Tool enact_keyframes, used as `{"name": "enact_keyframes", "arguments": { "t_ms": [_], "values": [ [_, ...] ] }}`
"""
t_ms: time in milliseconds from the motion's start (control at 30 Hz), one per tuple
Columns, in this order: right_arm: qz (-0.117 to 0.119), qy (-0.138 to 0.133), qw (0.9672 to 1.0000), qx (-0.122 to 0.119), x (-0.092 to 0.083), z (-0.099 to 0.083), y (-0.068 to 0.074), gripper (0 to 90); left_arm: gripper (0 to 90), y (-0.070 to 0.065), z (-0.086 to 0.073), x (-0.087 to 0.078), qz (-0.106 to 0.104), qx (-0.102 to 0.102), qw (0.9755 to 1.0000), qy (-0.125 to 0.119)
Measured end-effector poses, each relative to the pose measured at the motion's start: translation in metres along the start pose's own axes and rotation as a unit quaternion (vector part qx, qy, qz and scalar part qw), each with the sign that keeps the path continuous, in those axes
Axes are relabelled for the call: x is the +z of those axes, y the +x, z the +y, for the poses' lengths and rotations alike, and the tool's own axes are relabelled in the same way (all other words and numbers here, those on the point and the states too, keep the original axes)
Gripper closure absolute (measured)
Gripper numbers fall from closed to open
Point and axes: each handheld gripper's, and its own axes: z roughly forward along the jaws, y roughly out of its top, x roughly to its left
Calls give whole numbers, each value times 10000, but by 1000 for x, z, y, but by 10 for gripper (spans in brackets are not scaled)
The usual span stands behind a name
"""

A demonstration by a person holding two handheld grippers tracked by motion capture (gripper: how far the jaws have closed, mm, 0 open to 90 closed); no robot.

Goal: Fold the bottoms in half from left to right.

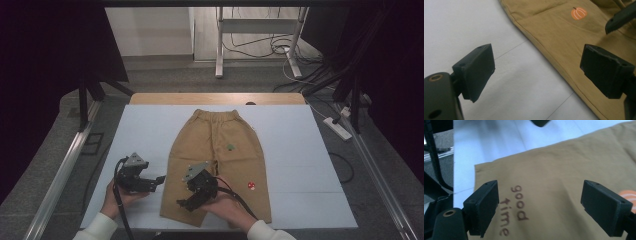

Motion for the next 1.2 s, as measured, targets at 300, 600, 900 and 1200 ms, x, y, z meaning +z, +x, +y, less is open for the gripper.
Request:
{"name": "enact_keyframes", "arguments": {
  "t_ms": [300,600,900,1200],
  "values": [
    [125,189,9994,-276,14,9,18,155,128,0,0,1,-3,11,10000,7],
    [273,279,9984,-405,32,13,31,157,128,2,-1,0,8,-16,10000,12],
    [133,441,9966,-685,46,19,47,162,128,2,-1,0,14,-21,10000,18],
    [-27,434,9968,-666,38,22,41,713,128,4,-2,-1,30,-23,10000,27]
  ]
}}
